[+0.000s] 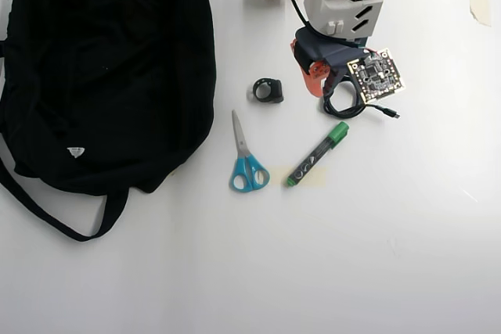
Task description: Put the green marker into the black bag
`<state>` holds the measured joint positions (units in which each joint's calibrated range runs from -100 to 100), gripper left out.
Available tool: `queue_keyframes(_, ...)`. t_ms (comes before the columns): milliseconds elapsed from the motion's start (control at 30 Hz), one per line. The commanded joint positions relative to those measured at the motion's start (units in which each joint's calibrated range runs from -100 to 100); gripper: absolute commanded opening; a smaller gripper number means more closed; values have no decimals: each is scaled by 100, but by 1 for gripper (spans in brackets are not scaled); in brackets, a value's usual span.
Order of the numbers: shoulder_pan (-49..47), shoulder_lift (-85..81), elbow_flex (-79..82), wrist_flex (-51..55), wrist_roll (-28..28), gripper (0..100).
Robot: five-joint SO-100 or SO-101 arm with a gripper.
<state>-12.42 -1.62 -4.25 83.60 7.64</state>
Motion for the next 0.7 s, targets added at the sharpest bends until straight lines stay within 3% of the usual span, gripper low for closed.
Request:
queue_keyframes(0, -37, -70, -249, -177, 33, 2)
queue_keyframes(267, -82, -70, -204, -358, -93, 2)
queue_keyframes(533, -292, -62, -177, -642, -1934, 3)
queue_keyframes(667, -292, -54, -168, -608, -2133, 4)
